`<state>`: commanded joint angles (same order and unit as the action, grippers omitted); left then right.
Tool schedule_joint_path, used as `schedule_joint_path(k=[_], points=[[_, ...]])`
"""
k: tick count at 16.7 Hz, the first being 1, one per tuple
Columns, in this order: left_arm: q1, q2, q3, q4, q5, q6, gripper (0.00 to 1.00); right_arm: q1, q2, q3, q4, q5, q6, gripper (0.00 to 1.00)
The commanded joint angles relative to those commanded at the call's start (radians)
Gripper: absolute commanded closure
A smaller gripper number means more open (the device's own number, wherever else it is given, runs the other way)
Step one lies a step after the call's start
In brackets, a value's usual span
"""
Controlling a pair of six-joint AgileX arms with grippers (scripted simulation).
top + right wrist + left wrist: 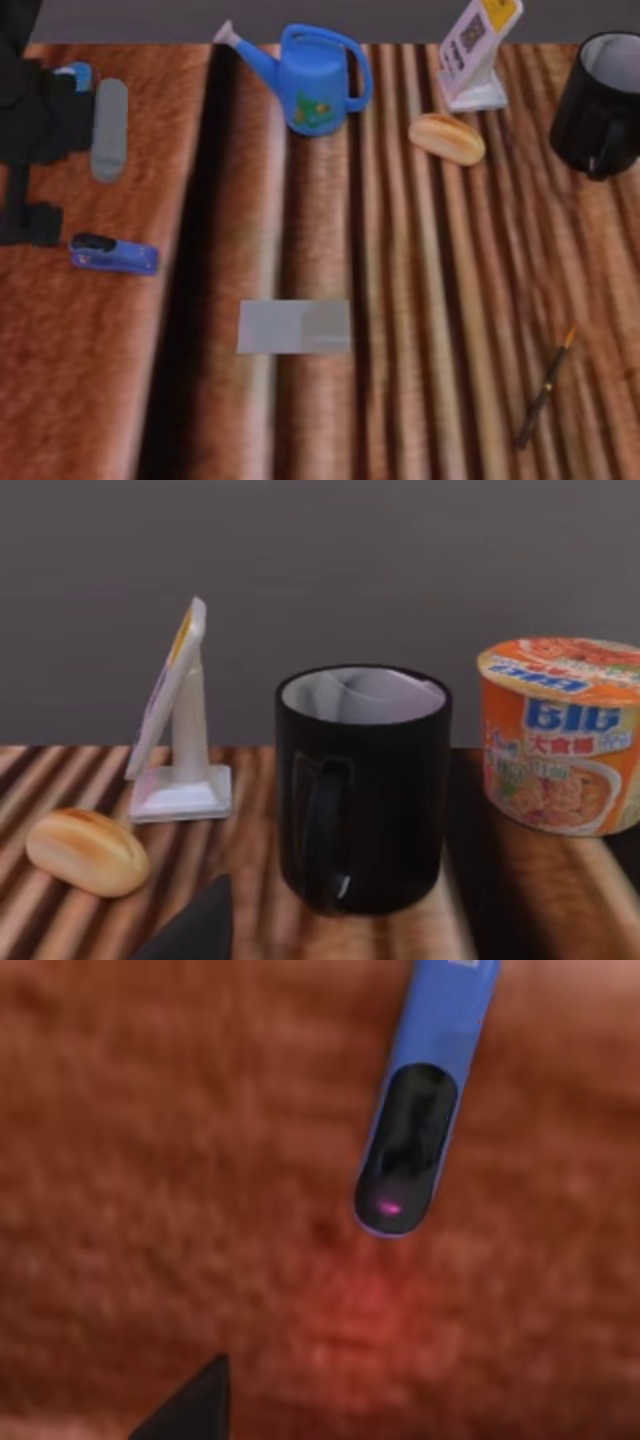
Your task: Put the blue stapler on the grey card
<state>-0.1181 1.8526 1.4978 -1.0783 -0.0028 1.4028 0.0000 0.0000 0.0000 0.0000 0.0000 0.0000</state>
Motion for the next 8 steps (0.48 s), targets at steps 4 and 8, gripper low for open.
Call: schedule_joint_path(k=[4,8], points=[[-0.012,0.182,0.178,-0.103,0.004,0.15,0.0,0.0,0.0,0.0,0.0,0.0,0.0,0.0],[-0.015,0.226,0.219,-0.125,0.005,0.185,0.0,0.0,0.0,0.0,0.0,0.0,0.0,0.0]])
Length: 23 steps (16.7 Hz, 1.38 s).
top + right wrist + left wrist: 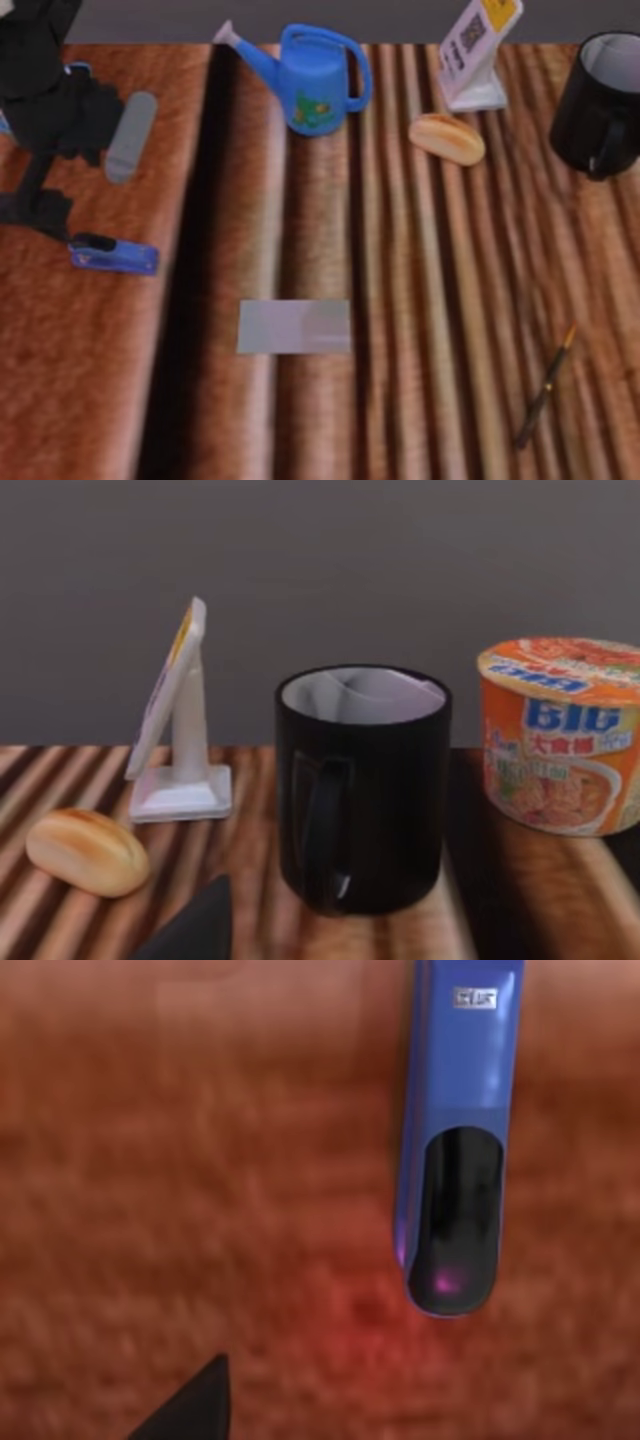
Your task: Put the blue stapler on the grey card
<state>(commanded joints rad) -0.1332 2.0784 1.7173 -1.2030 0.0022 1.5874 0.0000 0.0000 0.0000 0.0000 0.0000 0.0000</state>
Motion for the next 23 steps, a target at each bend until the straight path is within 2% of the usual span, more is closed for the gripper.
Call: schedule_joint_path(k=[5,13,18,23], points=[[0.004,0.003,-0.016,0.019,0.0,0.0,0.0,0.0,0.0,0.0,0.0,0.0,0.0,0.0],[0.002,0.107,-0.212,0.323,0.001,0.003,0.0,0.0,0.0,0.0,0.0,0.0,0.0,0.0],[0.002,0.117,-0.229,0.346,0.001,0.004,0.0,0.0,0.0,0.0,0.0,0.0,0.0,0.0],[0.002,0.117,-0.229,0.346,0.001,0.004,0.38,0.0,0.0,0.0,0.0,0.0,0.0,0.0]])
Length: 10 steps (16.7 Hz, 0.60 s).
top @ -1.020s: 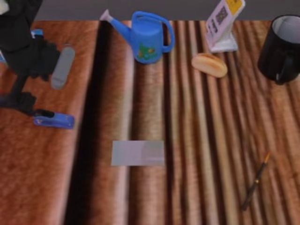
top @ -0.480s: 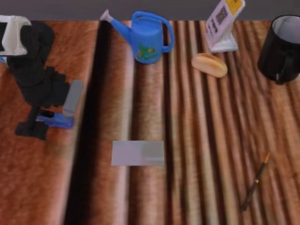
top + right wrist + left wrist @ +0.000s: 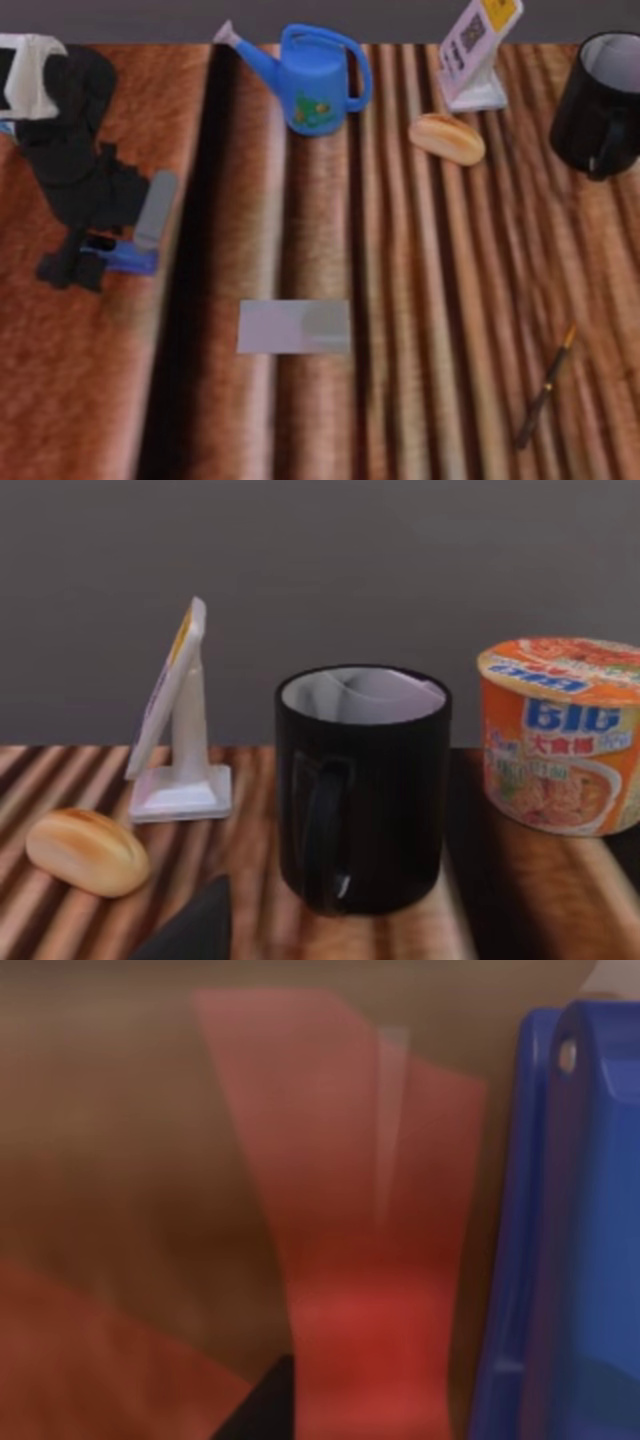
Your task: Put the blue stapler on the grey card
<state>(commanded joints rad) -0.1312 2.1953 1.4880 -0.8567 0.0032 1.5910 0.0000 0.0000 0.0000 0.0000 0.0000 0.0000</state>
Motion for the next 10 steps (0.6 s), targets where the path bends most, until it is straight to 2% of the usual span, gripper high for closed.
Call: schedule_joint_path(k=[8,10], points=[[0.0,0.0,0.0,0.0,0.0,0.0,0.98,0.0,0.0,0.0,0.0,0.0,0.0,0.0],[0.0,0.0,0.0,0.0,0.0,0.0,1.0,0.0,0.0,0.0,0.0,0.0,0.0,0.0]])
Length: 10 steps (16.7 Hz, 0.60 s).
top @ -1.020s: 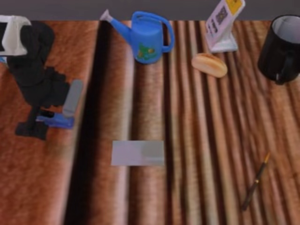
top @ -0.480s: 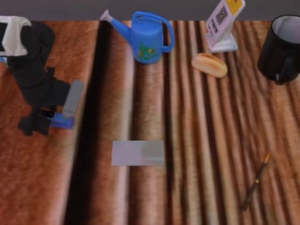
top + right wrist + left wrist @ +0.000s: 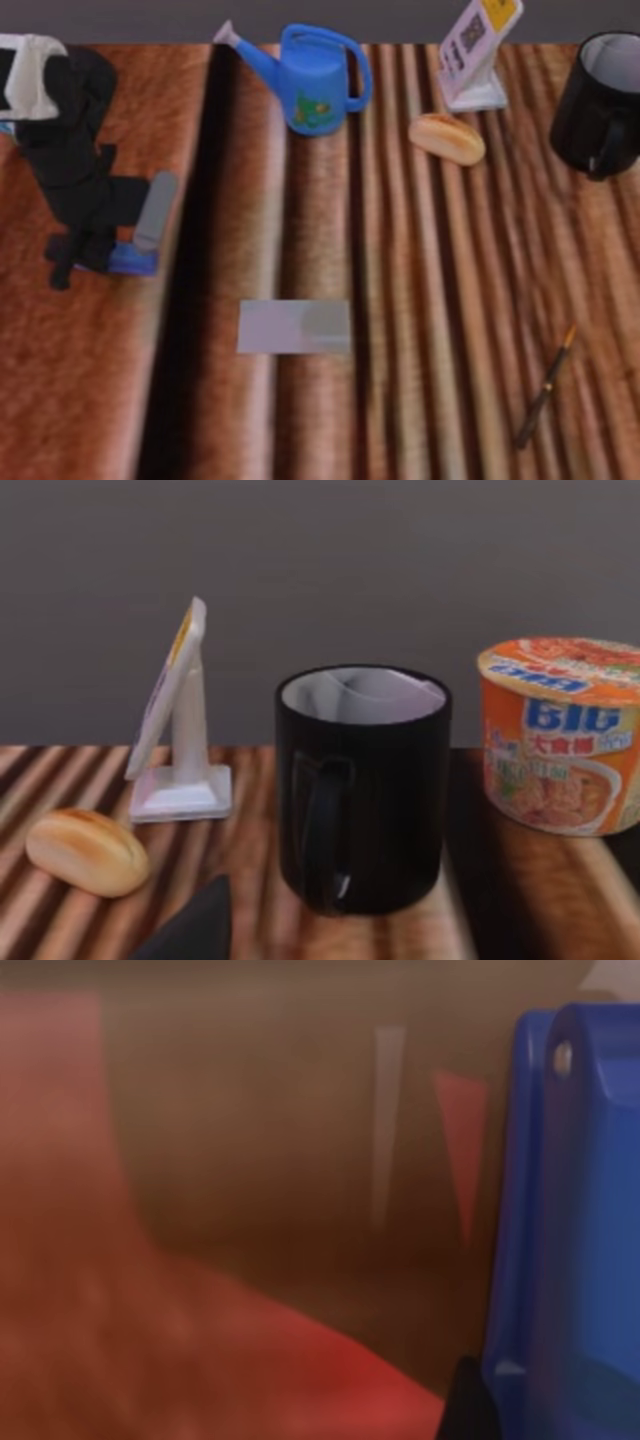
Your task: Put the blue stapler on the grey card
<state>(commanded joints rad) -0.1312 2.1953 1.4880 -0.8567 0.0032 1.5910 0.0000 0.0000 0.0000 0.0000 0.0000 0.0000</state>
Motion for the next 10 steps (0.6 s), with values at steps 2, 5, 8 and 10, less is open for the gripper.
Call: schedule_joint_path(k=[2,5,8,10], points=[[0.0,0.0,0.0,0.0,0.0,0.0,1.0,0.0,0.0,0.0,0.0,0.0,0.0,0.0],[0.0,0.0,0.0,0.0,0.0,0.0,1.0,0.0,0.0,0.0,0.0,0.0,0.0,0.0],[0.001,-0.004,0.001,-0.008,0.0,-0.001,1.0,0.0,0.0,0.0,0.0,0.0,0.0,0.0],[0.004,-0.016,0.033,-0.045,0.0,0.0,1.0,0.0,0.0,0.0,0.0,0.0,0.0,0.0]])
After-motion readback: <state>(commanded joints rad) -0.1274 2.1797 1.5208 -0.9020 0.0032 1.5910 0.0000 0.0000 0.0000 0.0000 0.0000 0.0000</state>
